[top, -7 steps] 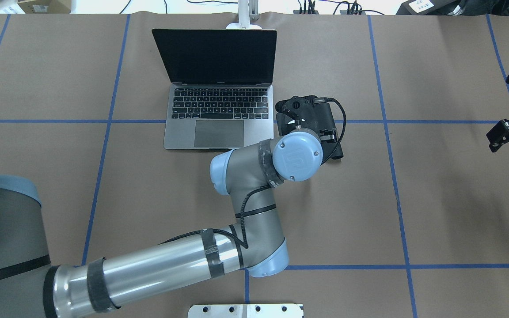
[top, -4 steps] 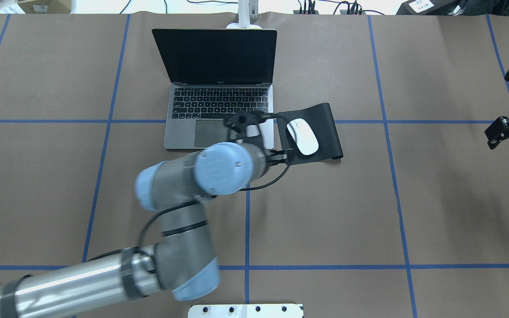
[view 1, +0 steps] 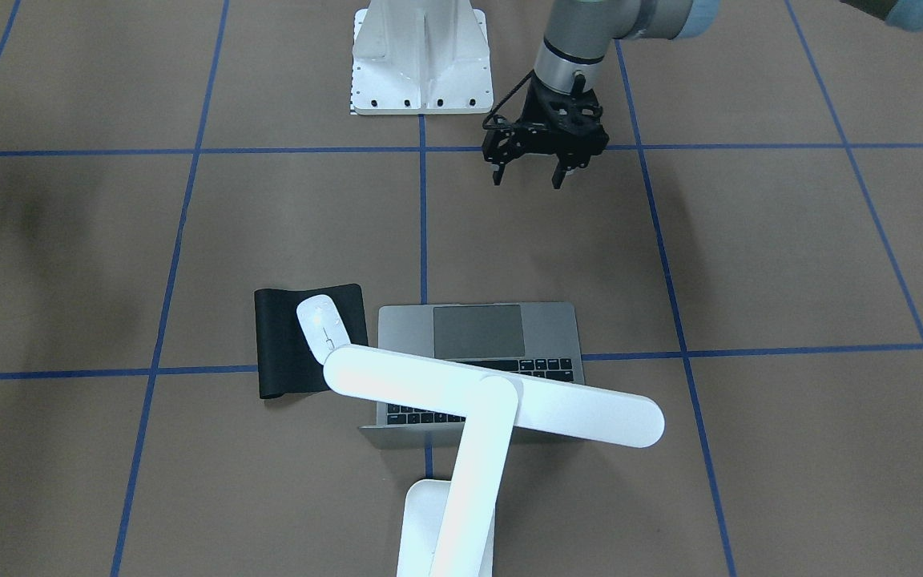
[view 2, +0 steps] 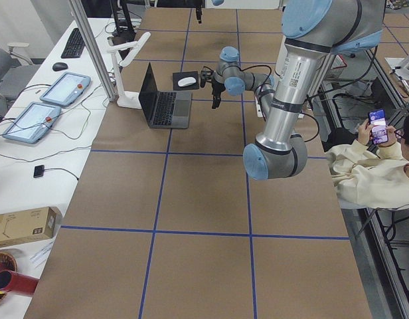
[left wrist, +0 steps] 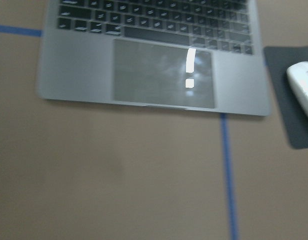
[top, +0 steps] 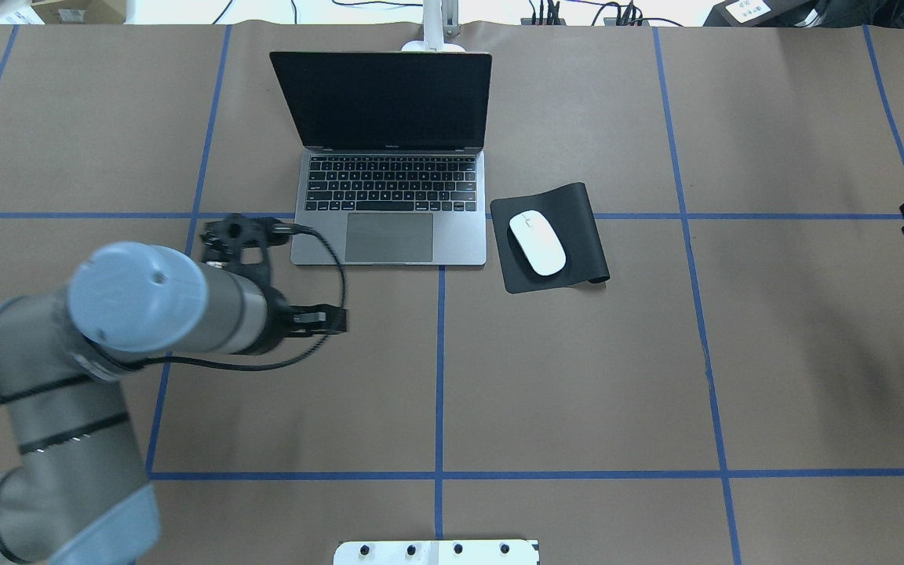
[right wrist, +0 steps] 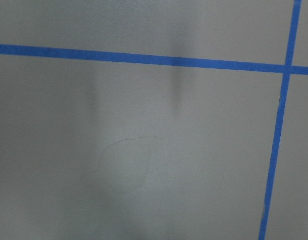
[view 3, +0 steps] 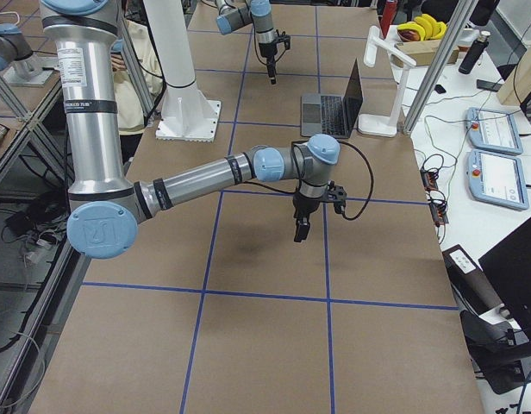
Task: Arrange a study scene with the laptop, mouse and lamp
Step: 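Release the mouse and withdraw the left gripper toward the robot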
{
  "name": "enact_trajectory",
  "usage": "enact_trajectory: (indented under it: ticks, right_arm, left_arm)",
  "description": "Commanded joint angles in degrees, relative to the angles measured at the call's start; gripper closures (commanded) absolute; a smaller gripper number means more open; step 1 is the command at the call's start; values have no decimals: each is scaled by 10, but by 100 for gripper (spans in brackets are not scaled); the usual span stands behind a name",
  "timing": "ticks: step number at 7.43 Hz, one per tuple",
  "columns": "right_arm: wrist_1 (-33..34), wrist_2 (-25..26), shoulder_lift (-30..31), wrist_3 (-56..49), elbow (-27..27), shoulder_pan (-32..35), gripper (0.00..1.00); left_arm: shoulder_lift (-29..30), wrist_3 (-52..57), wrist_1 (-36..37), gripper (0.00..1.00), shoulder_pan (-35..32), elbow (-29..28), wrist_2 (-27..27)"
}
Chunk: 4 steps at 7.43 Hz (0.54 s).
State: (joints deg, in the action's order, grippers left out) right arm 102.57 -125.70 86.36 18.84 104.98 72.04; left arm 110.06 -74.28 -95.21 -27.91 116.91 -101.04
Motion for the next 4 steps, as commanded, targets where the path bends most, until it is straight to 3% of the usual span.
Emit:
enact_trajectory:
  ticks: [1,3,4]
  right_arm:
    - [-2,-9,20,-66,-4,54,0]
    - [-21,-14,24,-138,-47,102,0]
    - [-21,-25,25,-174,-68,123,0]
  left_arm:
    - [-97,129,18,1,-111,10,-98]
    - [-175,318,11,0,-258,-9,-206]
    - [-185,410,11,1,-330,-47,-256]
